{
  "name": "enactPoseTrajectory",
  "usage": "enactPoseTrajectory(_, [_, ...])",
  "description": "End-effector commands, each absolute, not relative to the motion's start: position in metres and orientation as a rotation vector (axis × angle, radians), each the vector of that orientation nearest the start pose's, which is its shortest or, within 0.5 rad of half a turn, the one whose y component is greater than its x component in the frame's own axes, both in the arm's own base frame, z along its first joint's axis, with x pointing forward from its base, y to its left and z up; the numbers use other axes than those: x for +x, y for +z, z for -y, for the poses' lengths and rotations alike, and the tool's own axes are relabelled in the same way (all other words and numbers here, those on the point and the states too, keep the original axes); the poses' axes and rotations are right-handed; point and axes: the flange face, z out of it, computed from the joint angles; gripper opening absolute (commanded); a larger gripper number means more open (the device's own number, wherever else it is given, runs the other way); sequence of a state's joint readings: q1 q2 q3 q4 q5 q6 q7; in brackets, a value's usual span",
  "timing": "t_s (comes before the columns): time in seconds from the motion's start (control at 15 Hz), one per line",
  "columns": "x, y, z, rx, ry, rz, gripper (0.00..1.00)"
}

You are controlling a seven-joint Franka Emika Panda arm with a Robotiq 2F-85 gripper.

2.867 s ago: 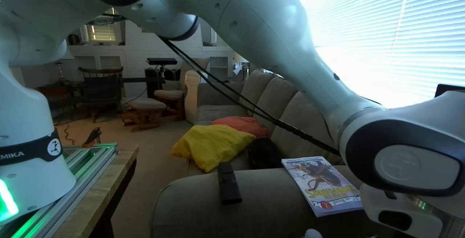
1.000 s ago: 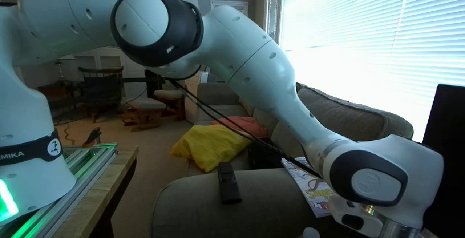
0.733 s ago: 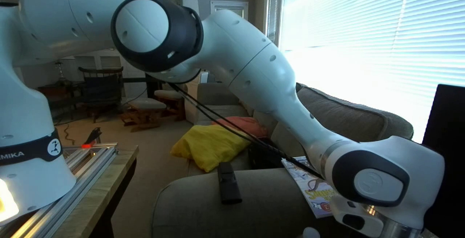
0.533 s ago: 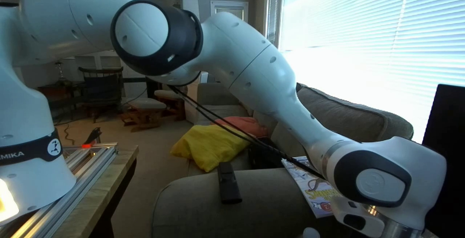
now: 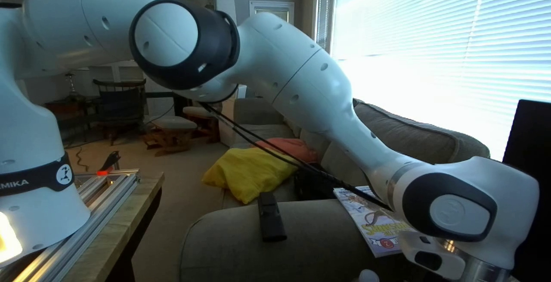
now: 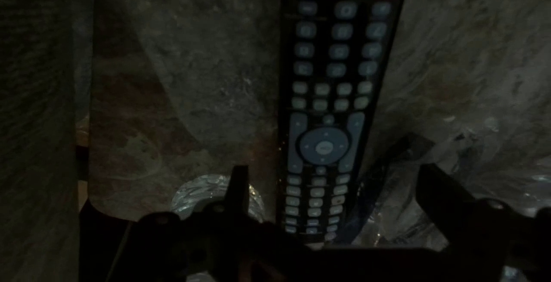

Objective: Put the black remote on the black chair

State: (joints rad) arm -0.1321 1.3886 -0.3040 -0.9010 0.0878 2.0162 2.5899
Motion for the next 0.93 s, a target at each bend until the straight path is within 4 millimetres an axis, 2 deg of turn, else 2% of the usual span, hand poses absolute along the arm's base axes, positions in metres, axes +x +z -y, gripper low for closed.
enactPoseTrajectory(0.0, [0.705, 0.034, 0.235, -0.431, -0.226, -3.377, 1.0])
enactPoseTrajectory(0.53, [0.715, 0.087, 0.24, -0.397, -0.26, -3.273, 1.0])
enactPoseTrajectory(0.87, [0.702, 0.113, 0.236, -0.414, -0.247, -3.213, 1.0])
